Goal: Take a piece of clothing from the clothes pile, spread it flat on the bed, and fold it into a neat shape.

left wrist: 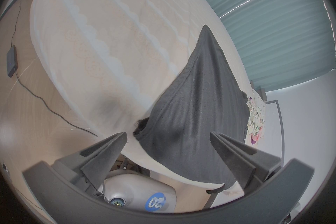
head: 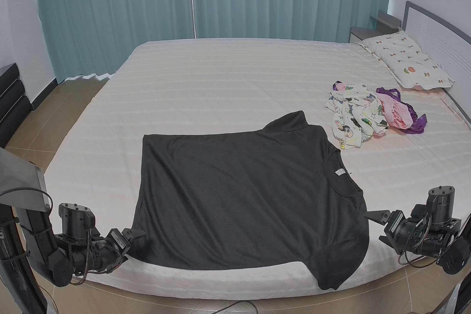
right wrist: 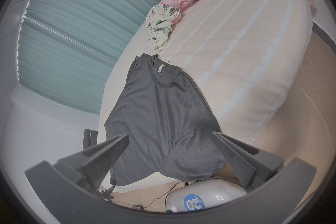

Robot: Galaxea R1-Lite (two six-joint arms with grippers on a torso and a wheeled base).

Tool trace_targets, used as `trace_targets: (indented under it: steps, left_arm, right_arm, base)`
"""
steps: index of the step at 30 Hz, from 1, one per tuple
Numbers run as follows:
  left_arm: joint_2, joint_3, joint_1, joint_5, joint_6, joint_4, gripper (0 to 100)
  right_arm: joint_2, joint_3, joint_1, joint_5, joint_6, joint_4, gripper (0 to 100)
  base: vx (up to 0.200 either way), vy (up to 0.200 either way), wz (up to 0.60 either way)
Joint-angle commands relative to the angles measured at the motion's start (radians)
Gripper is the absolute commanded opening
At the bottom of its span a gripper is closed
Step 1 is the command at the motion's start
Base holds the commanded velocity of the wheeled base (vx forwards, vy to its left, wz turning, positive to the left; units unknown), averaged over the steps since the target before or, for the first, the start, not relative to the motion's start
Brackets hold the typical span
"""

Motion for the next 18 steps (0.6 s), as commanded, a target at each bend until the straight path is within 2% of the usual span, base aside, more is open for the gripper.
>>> trace_targets:
  steps: [1, 6, 7, 14, 18]
  left_arm:
    - [0.056, -0.028, -0.048, 0.048, -0.016, -0.013, 100]
    - [0.059, -0.025, -0.049, 0.05, -0.013, -0.027, 100]
    - [0.06, -0.027, -0.049, 0.053, -0.011, -0.027, 0]
    - [0.057, -0.01, -0.049, 0.056, -0.016, -0.029, 0]
    - [0.025, 0.059, -0.048, 0.054, -0.019, -0.029, 0]
  right_arm:
    - [0.017, 0.015, 0.0, 0.004, 0.0, -0.001, 100]
    - [0.02, 0.013, -0.002, 0.004, 0.002, -0.003, 100]
    - [0.02, 0.013, -0.002, 0.004, 0.0, -0.003, 100]
    - [0.023, 0.016, -0.002, 0.004, -0.001, -0.001, 100]
    - [0.061, 0.012, 0.002, 0.007, -0.003, -0.003, 100]
  base:
    - [0.0, 0.0, 0.0]
    - [0.0, 0.0, 0.0]
    - [0.0, 0.0, 0.0]
    - [0.0, 0.0, 0.0]
    - [0.0, 0.0, 0.0]
